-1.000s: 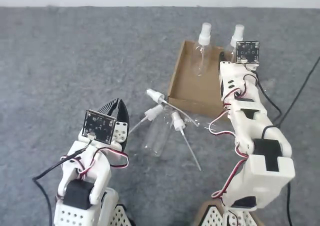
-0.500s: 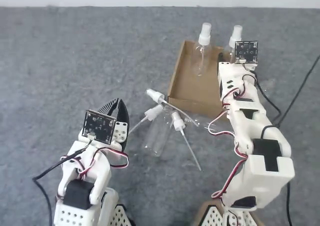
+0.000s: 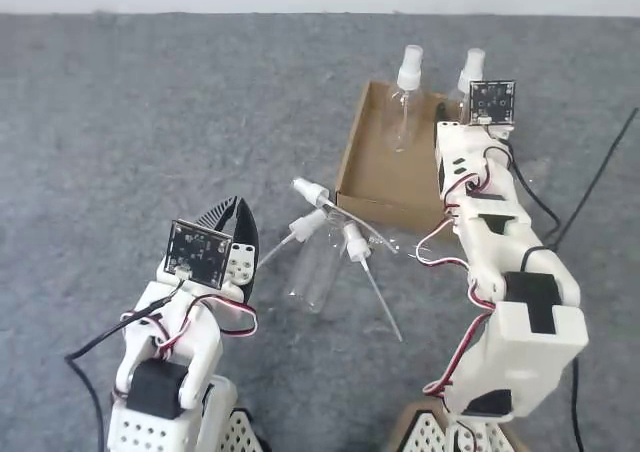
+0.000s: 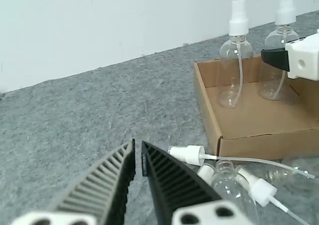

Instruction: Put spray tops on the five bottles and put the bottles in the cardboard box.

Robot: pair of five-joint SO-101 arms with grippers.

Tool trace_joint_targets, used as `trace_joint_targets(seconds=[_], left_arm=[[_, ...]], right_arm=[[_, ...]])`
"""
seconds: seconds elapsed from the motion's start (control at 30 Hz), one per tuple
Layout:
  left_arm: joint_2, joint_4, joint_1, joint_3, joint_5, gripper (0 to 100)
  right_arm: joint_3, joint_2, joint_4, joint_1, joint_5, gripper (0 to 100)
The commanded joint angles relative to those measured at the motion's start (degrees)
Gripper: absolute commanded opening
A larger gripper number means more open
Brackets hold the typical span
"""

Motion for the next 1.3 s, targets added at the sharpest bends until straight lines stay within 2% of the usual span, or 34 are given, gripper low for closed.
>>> trace_joint_targets(seconds=[0.0, 0.13, 0.33, 0.43, 1.27], left_arm=[[-1.0, -1.6, -0.3, -0.3, 1.0, 1], [-1.0, -1.6, -0.3, -0.3, 1.0, 1], [-1.0, -1.6, -0.3, -0.3, 1.0, 1], [-1.0, -1.6, -0.3, -0.3, 1.0, 1], [-1.0, -1.6, -0.3, -0.3, 1.0, 1]], right_arm=[[-1.8, -0.6, 0.0, -0.5, 1.0, 1.1], [-1.8, -0.6, 0.0, -0.7, 1.0, 1.8], [-1.6, -0.4, 0.4, -0.7, 1.0, 17.8], [-1.6, -0.5, 0.4, -0.7, 1.0, 22.5], [-1.5, -6.5, 2.8, -0.8, 1.1, 23.5]])
